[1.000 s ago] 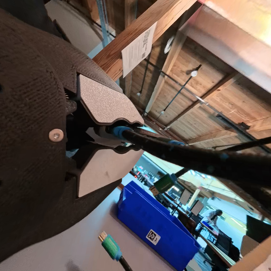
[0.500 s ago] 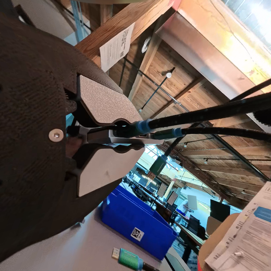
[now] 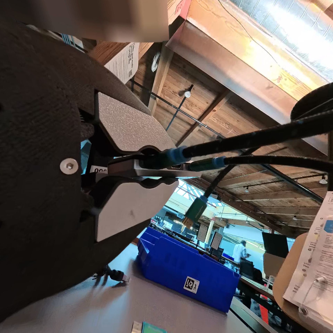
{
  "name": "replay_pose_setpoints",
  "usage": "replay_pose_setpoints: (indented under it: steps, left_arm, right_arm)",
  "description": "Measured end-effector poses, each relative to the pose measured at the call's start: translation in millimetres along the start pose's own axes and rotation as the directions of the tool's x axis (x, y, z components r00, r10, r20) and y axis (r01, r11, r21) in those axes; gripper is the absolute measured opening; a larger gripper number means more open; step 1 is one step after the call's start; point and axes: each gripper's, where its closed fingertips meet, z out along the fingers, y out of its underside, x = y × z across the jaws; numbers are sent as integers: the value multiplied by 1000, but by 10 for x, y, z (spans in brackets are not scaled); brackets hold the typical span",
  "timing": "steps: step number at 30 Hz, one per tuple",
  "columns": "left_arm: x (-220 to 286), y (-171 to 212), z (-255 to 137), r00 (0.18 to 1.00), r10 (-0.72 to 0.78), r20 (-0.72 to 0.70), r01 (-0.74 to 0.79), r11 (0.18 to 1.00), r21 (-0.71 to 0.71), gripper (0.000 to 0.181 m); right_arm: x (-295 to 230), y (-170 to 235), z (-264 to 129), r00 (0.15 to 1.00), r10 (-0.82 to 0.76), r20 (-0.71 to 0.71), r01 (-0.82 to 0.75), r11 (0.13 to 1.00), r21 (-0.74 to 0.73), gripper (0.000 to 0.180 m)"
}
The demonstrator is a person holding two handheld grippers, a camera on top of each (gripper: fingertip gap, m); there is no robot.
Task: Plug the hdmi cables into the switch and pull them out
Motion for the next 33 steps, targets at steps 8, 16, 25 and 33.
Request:
replay_pose_setpoints:
  steps: [8,16,25,33]
  left_arm:
    - [23,181,39,994,-99,-55,99,995,-2,22]
    - [-97,210,-67,965,-246,-96,248,969,14,22]
    - [-466,167,-349,882,-454,-123,467,878,108,22]
    - [-350,81,-539,876,-378,-298,423,901,100,22]
  right_arm:
    - [153,-79,-86,998,-19,-57,24,996,86,23]
    - [224,-15,31,993,-69,-99,77,994,79,24]
    - [139,272,-87,750,-646,-141,562,735,-380,77]
    - [-485,600,-202,98,-956,277,757,-110,-644,66]
